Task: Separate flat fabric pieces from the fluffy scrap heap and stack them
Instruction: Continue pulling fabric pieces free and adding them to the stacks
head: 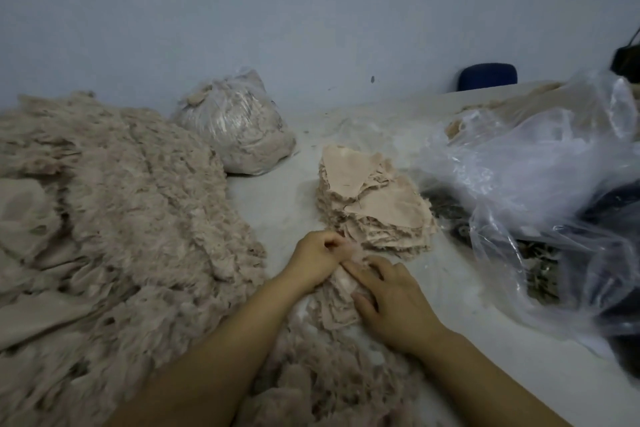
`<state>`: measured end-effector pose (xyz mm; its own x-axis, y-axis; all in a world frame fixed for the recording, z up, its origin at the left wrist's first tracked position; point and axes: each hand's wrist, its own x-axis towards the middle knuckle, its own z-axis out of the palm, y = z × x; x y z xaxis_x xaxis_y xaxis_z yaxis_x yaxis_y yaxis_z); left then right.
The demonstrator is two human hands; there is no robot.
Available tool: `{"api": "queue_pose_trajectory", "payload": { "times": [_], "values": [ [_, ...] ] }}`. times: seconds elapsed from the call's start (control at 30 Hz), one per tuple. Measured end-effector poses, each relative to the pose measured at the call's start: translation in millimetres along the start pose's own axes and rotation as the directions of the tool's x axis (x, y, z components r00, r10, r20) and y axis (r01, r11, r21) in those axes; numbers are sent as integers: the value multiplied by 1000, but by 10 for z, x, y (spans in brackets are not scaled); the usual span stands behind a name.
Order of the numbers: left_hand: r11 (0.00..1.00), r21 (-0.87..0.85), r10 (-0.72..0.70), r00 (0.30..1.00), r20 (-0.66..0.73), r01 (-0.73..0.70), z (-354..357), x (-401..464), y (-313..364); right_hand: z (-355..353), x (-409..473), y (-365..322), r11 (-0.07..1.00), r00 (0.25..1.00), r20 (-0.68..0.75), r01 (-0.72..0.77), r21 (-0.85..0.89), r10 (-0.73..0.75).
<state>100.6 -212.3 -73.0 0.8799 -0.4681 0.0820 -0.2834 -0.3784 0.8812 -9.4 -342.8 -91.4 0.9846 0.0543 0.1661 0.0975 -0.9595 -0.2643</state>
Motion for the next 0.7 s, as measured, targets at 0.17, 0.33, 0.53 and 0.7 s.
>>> {"api": "queue_pose_trajectory", "payload": {
  "times": [0.17, 0.33, 0.53, 0.7],
  "values": [
    [872, -424, -309, 947, -86, 246, -108, -19, 74, 9, 1, 19, 999, 999, -18, 52, 1, -52],
    [978, -103, -178, 983, 41, 181, -38, -82, 120, 42, 26, -13, 994, 995, -34, 88, -62, -90],
    [945, -178, -298, 947, -120, 275, -28, -50, 68, 28, 17, -49, 990, 989, -56, 138, -23, -140],
    [958, -207, -232, 959, -163, 197, -36, -42, 26, -7, 15, -75, 987, 988, -57, 141, -73, -146]
  ]
}}
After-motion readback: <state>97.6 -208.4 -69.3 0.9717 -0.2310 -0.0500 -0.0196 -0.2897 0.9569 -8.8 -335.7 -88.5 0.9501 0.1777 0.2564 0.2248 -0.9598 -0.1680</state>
